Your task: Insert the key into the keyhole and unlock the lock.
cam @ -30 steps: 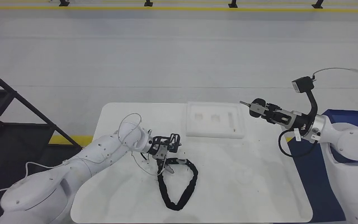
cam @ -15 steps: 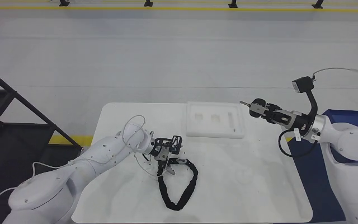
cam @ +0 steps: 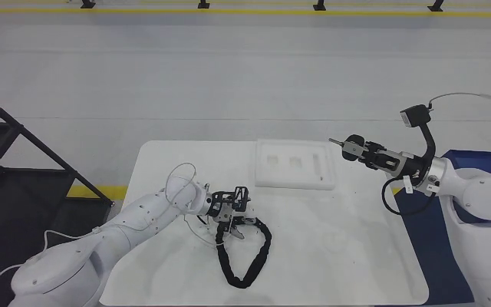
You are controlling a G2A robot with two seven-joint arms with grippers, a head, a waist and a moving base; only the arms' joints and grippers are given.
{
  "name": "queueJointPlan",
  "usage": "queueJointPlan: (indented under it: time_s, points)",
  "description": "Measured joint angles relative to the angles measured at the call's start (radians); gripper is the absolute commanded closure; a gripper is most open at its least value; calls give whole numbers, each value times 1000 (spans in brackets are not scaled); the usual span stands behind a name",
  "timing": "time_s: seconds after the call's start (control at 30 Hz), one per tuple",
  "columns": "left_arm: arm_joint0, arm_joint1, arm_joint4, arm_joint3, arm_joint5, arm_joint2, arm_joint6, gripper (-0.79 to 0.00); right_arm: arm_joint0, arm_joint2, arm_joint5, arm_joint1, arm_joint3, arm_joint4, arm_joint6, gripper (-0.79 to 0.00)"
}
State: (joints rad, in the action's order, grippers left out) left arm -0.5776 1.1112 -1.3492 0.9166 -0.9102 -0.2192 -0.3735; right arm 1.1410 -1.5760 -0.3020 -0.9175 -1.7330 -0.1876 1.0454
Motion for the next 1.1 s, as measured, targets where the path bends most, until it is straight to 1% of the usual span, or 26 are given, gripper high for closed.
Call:
queueJointPlan:
  time_s: [0.2,0.4,0.5,0.53,0.6,0.63,0.7,0.73,0.83,0.9,0.97,1.0,1.07,1.1]
  points:
    - [-38,-9,-58,5,65,-19,-80,-785,0,0,0,0,0,0,0,0]
    - [-52,-13,-159,8,73,-17,-159,-785,0,0,0,0,0,0,0,0]
    - [-55,-9,-188,2,66,-17,-177,-720,0,0,0,0,0,0,0,0]
    - [-55,-7,-194,0,65,-17,-179,-680,0,0,0,0,0,0,0,0]
    - [-55,-2,-205,-7,62,-18,-179,-656,0,0,0,0,0,0,0,0]
    - [-54,1,-210,-10,63,-19,-179,-656,0,0,0,0,0,0,0,0]
    - [-54,8,-218,-20,69,-22,-177,-616,0,0,0,0,0,0,0,0]
    - [-54,11,-219,-25,72,-24,-175,-616,0,0,0,0,0,0,0,0]
    - [-53,21,-224,-41,79,-30,-168,-566,0,0,0,0,0,0,0,0]
    - [-53,28,-227,-50,86,-34,-159,-496,0,0,0,0,0,0,0,0]
    - [-53,36,-225,-62,91,-39,-151,-403,0,0,0,0,0,0,0,0]
    - [-54,39,-223,-68,93,-41,-146,-379,0,0,0,0,0,0,0,0]
    - [-55,47,-215,-82,97,-47,-133,-354,0,0,0,0,0,0,0,0]
    - [-55,50,-213,-86,97,-49,-128,-262,0,0,0,0,0,0,0,0]
